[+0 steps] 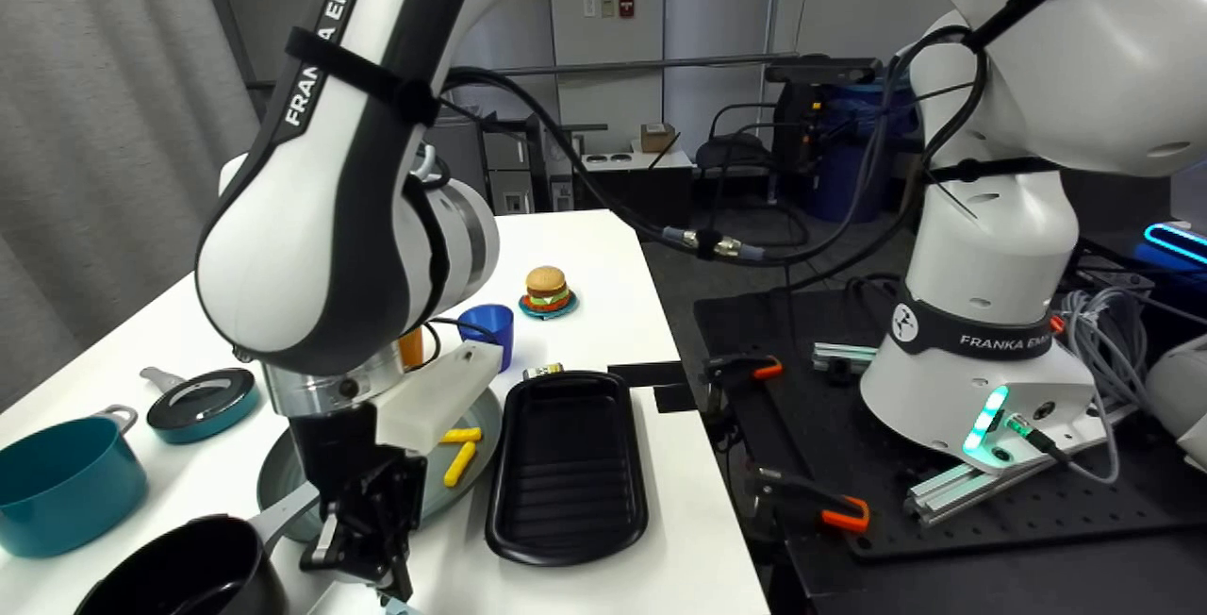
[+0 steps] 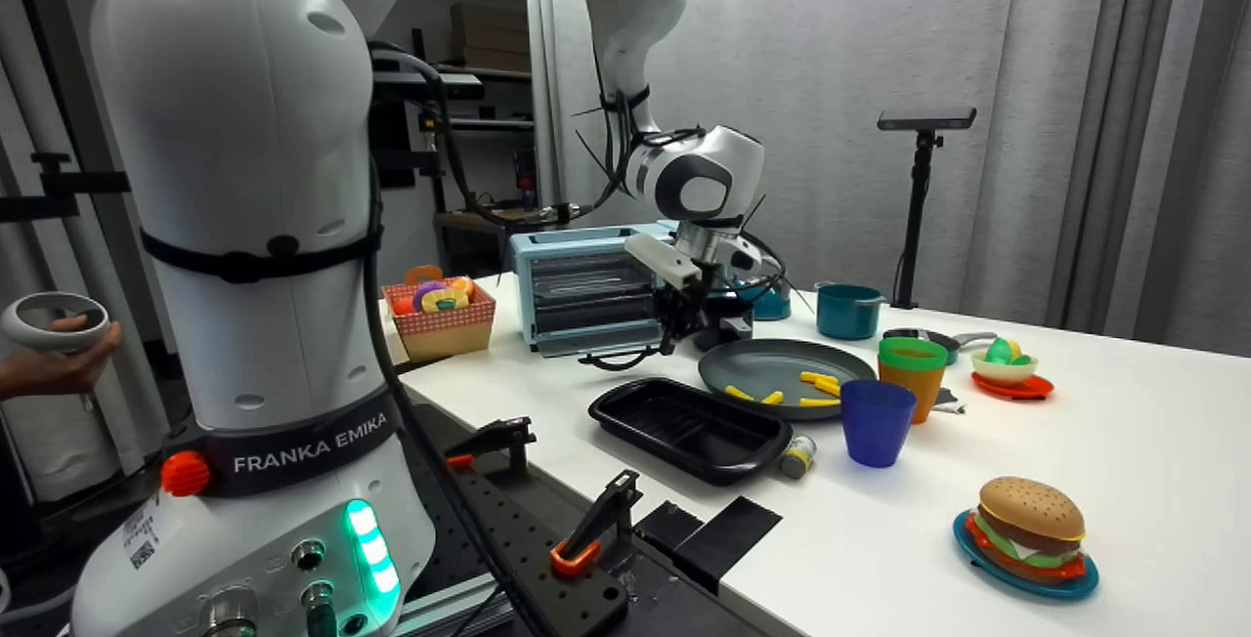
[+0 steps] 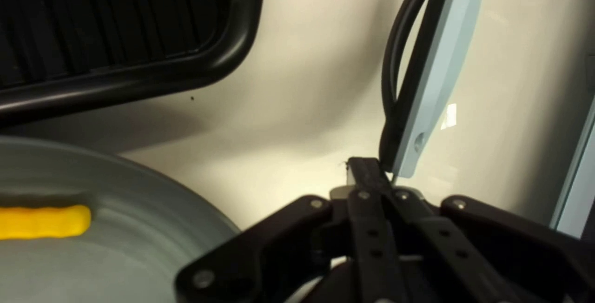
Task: Close the oven door
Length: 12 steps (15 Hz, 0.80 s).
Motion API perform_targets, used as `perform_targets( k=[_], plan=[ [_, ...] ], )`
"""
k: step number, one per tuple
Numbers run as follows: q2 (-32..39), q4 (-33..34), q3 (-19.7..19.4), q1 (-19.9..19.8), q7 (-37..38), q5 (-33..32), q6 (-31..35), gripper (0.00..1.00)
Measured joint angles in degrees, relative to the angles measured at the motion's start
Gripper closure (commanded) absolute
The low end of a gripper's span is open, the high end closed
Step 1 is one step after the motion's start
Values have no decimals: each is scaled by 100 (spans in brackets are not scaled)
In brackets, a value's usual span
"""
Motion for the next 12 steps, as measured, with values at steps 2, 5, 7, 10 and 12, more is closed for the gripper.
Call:
perform_targets(
  k=[2,5,7,10,12],
  plan=[
    [-79,-21,23,-12,-21,10,0,100],
    [-241,-69,44,-5,-22,10,-5,100],
    [-353,-97,46,20,-22,10,-13,100],
    [-515,-130,47,70,-22,10,-29,100],
    [-614,-132,48,120,-22,10,-31,100]
  ],
)
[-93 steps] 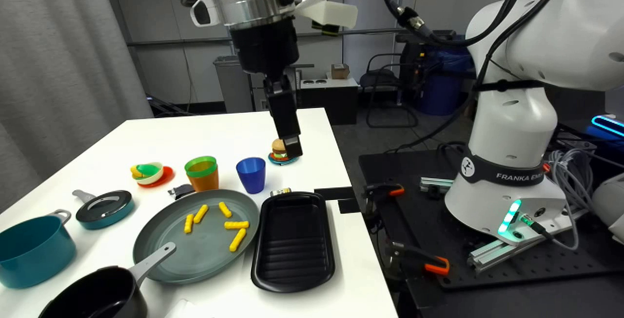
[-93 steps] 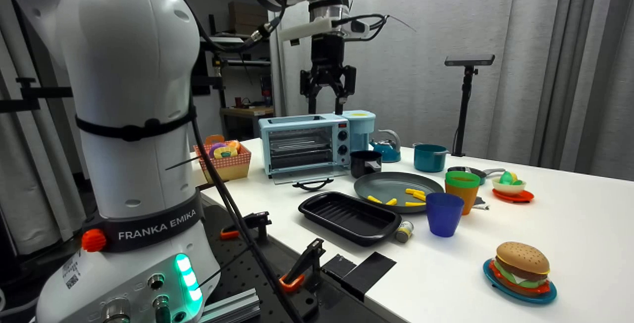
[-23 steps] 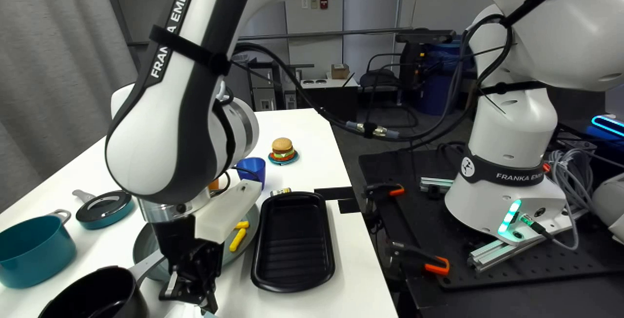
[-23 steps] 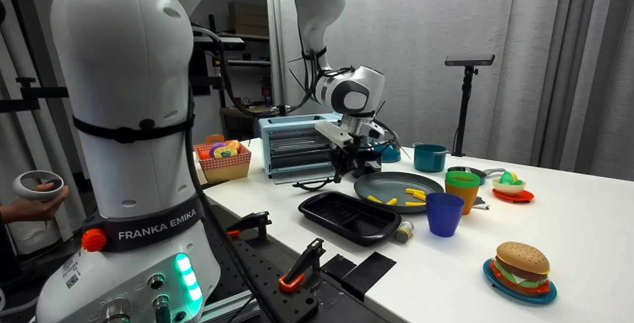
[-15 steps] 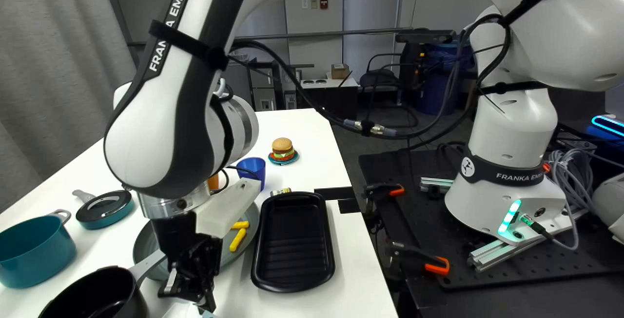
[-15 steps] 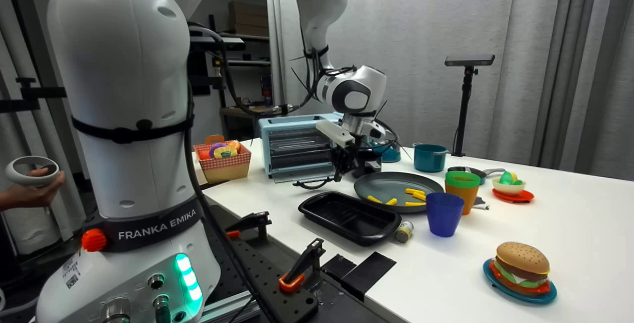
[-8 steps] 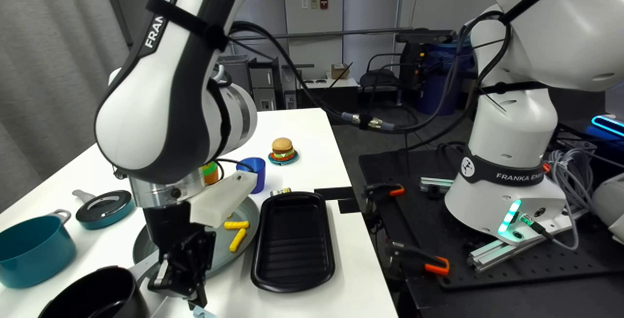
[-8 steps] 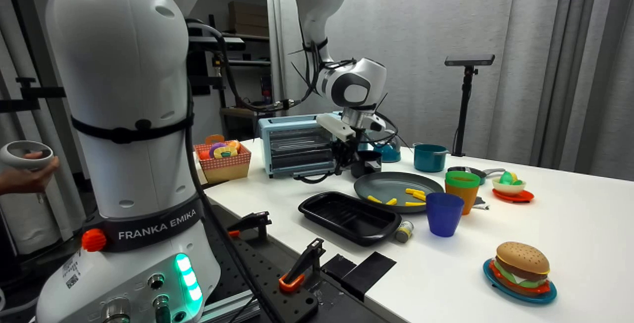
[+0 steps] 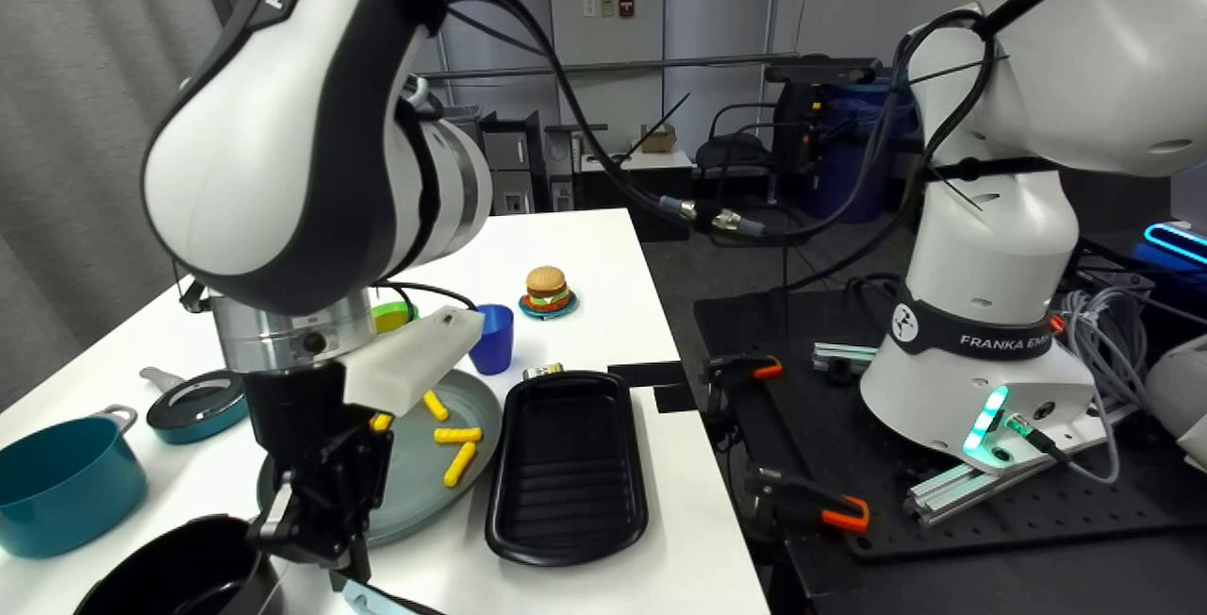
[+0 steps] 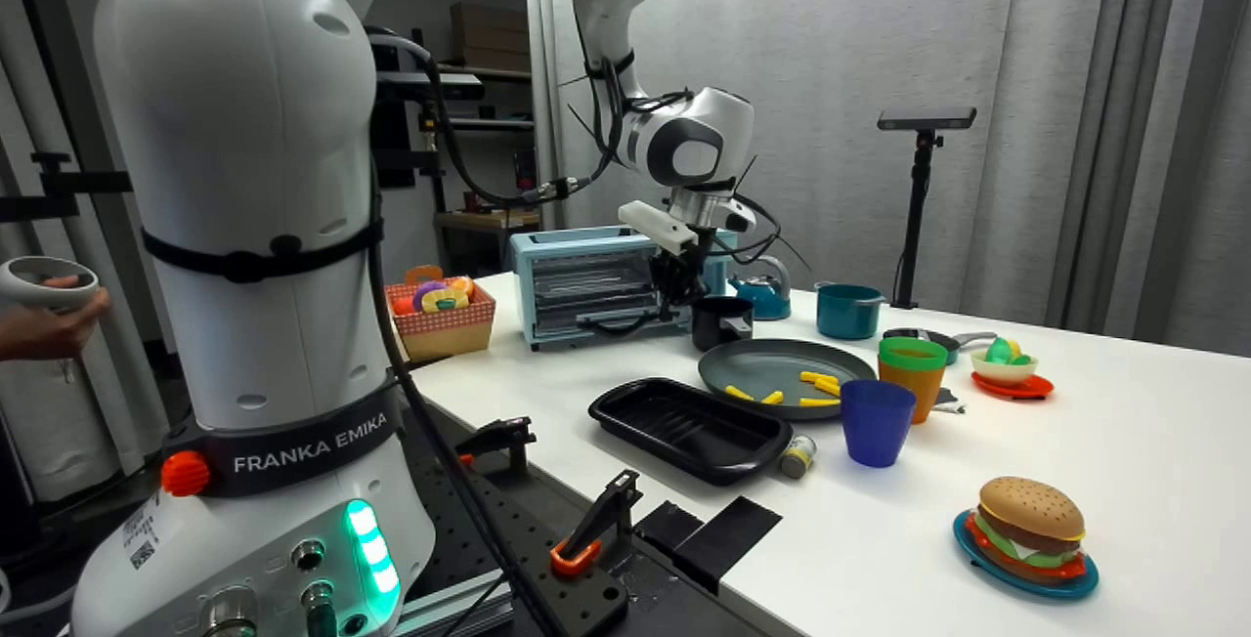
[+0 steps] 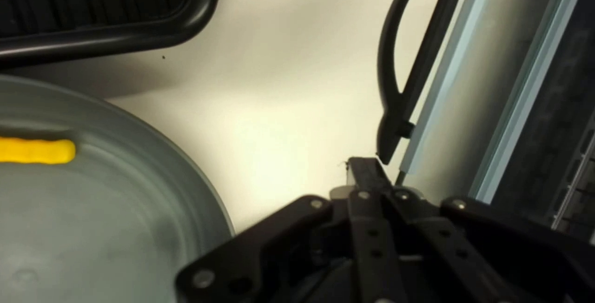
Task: Close the oven door
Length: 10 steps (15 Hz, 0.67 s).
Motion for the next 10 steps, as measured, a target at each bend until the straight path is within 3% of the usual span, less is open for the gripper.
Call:
perform_targets(
  k=[10],
  plan=[
    [-378,53,7,364,5,-1,0,100]
  ],
)
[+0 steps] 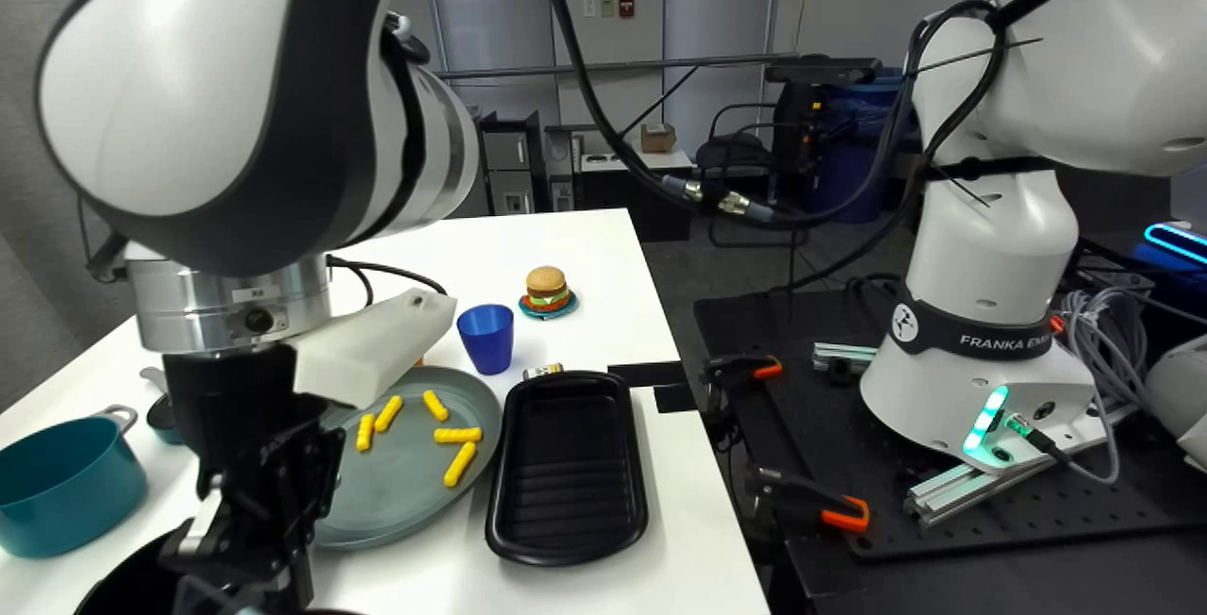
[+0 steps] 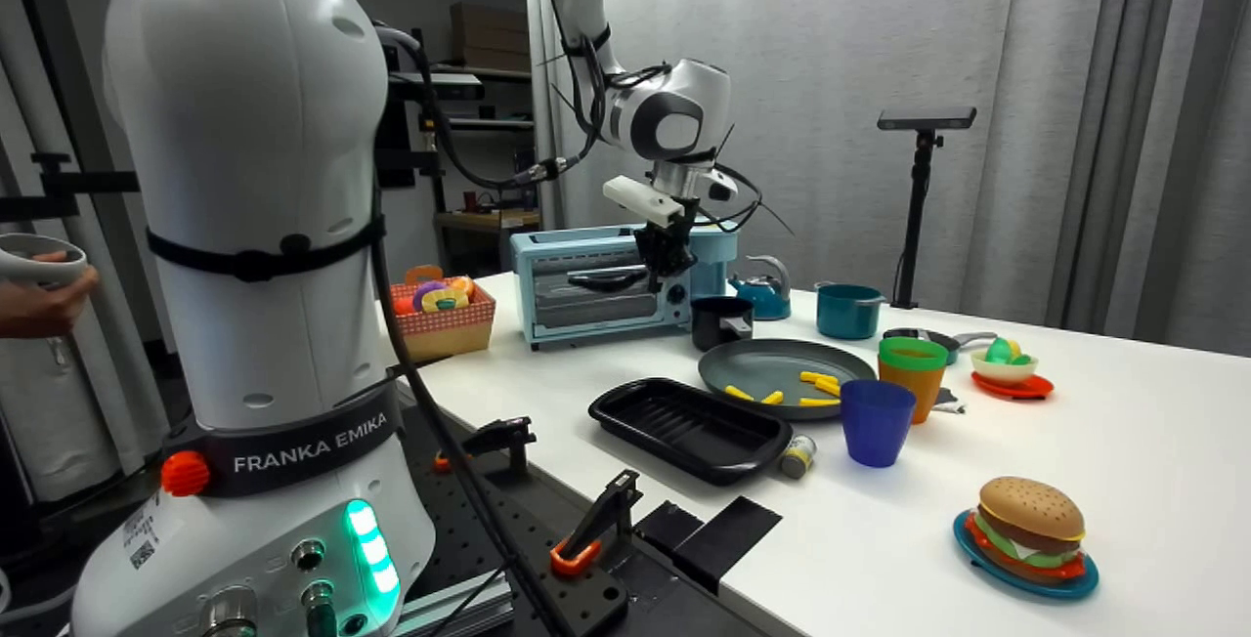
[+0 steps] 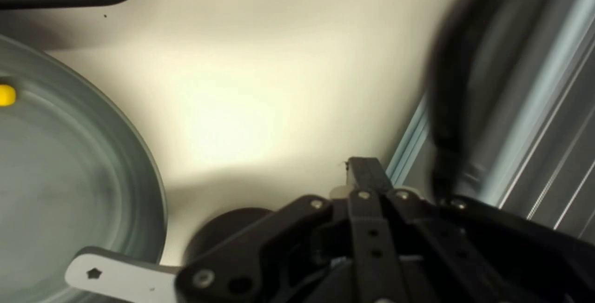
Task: Close the oven door
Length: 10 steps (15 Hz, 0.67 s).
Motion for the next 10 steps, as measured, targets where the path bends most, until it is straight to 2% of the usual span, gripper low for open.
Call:
perform_targets(
  k=[5,10],
  plan=[
    [-46,-16,5,220,31,-60,0,100],
    [-226,-69,-11,277,35,-92,-20,100]
  ],
)
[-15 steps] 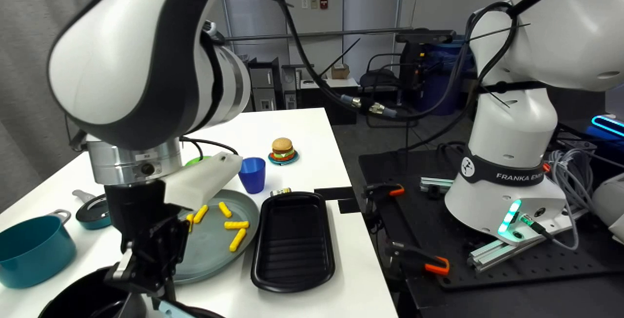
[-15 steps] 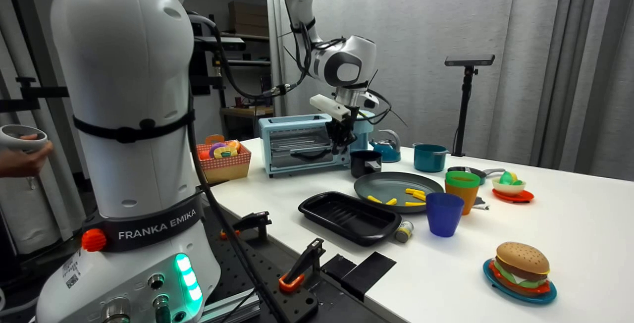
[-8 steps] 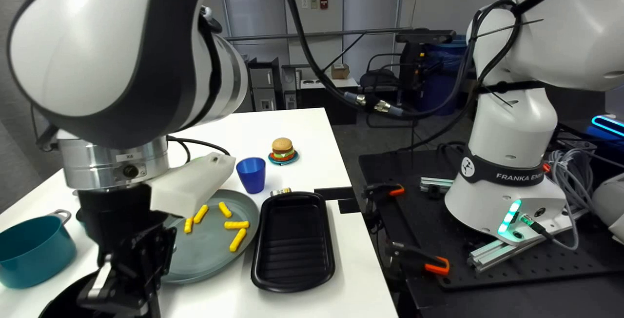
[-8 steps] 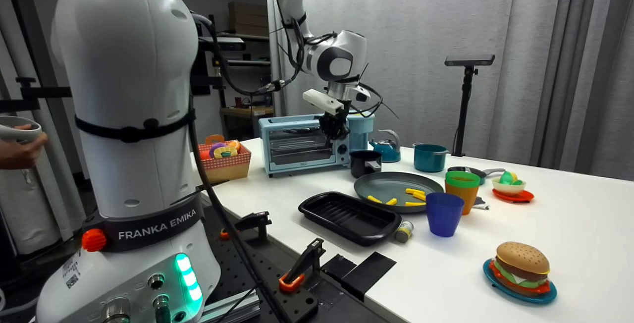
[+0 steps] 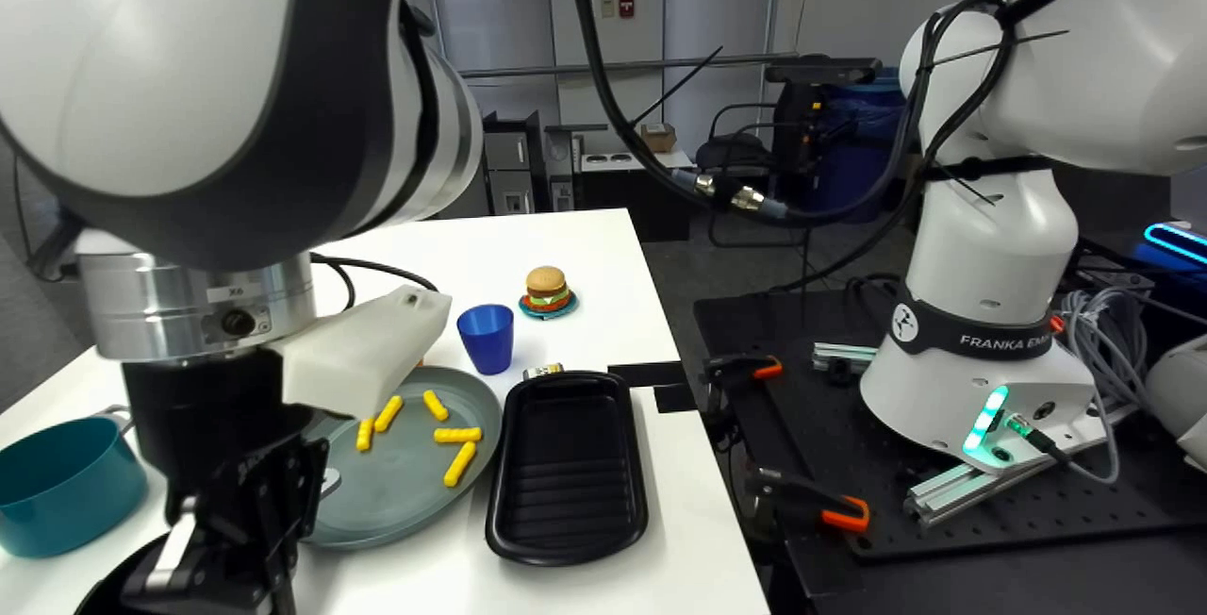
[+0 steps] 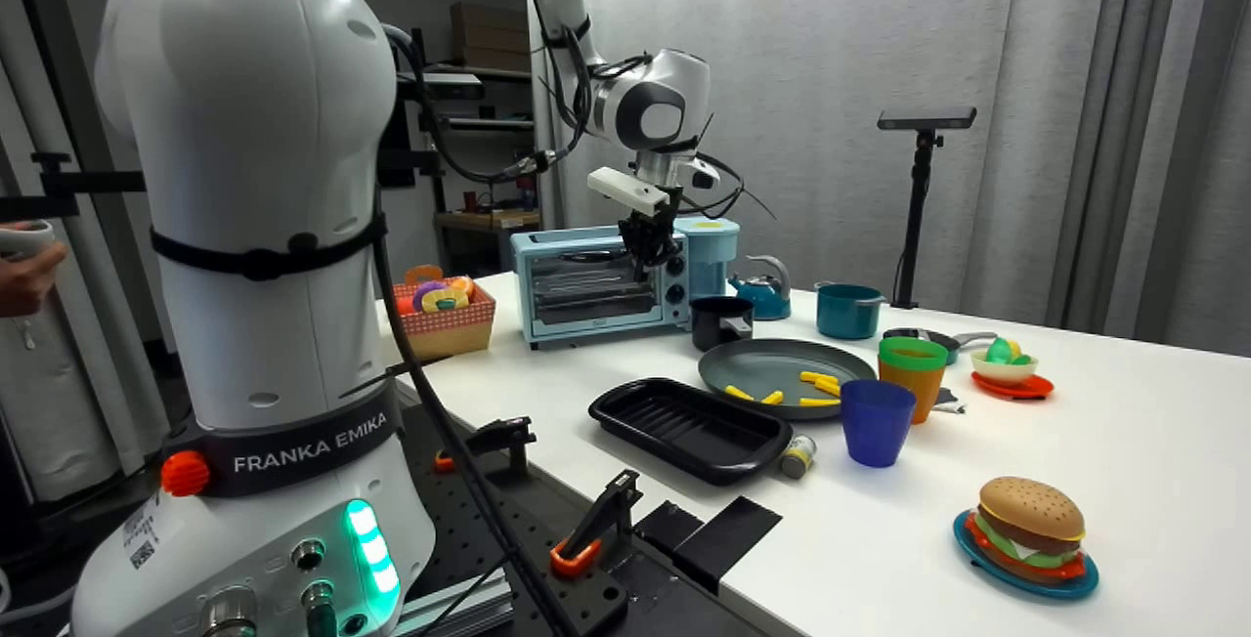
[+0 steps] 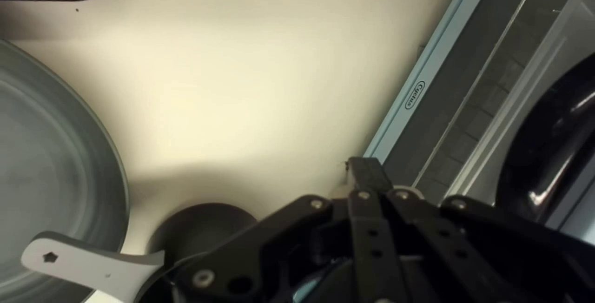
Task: Close the oven door
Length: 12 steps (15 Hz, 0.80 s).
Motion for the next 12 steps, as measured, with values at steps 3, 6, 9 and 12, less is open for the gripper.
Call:
perform_targets(
  k=[3,6,9,12],
  plan=[
    [-182,-112,-36,12,56,-147,-22,100],
    [-426,-255,-136,60,282,-574,-217,100],
    [-725,-408,-240,119,515,-1029,-591,100],
    [-1051,-558,-305,181,710,-1438,-1001,100]
  ],
)
